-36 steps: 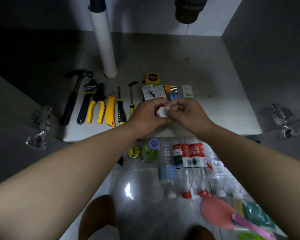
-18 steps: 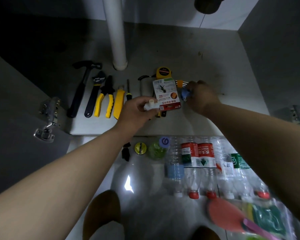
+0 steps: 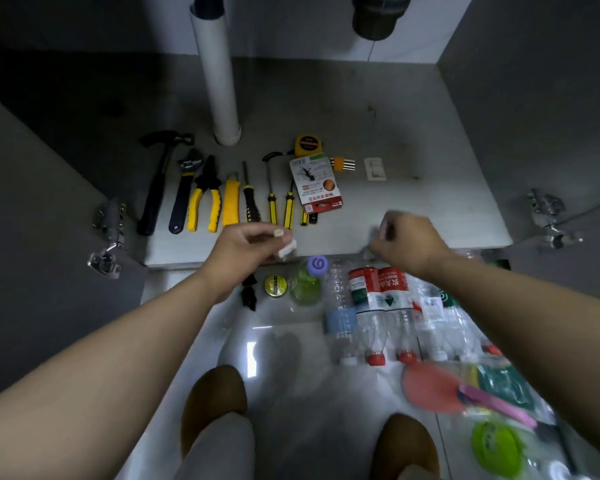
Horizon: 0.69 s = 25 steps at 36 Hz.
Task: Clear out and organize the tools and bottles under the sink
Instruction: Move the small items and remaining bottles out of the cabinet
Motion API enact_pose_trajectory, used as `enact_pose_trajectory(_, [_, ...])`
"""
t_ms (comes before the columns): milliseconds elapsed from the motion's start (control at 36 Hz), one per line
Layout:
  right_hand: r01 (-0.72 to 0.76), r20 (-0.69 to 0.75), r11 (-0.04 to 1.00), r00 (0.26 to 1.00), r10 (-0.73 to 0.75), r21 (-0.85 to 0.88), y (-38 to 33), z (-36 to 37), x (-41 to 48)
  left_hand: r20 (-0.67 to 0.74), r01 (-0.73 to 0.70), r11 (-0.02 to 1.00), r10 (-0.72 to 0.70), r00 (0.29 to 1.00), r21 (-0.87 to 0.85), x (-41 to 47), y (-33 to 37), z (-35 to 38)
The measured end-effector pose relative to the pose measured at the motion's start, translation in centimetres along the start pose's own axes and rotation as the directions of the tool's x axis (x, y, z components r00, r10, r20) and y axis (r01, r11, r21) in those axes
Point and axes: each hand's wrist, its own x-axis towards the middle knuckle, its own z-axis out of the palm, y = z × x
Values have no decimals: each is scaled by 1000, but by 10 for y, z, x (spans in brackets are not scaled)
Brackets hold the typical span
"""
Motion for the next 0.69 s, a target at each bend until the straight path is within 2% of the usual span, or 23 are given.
enact_pose_trajectory(111, [-5, 194, 1000, 981, 2, 16, 2, 24, -38, 86, 50, 994, -58, 995, 95, -22, -13, -9])
enact_pose_trajectory(222, [41, 327, 996, 943, -64, 74, -1, 66, -67, 66, 107, 979, -120, 991, 175, -42, -27, -17])
enact_pose_trajectory(333, [-27, 315, 992, 949, -13, 122, -8, 115, -83, -2, 107, 965, -110, 994, 238, -56, -50, -19])
enact_pose_trajectory(417, [-38, 282, 993, 959, 6, 108, -14, 145, -89, -59, 144, 920, -131, 990, 363, -59, -74, -27])
enact_pose_trajectory(556, [150, 268, 988, 954, -138, -24, -29, 178, -84, -169, 201, 824, -130, 977, 530, -63, -109, -49])
enact_pose_trajectory(694, [209, 248, 978, 947, -204, 10, -51, 203, -75, -267, 271, 784, -139, 954, 559, -65, -132, -64])
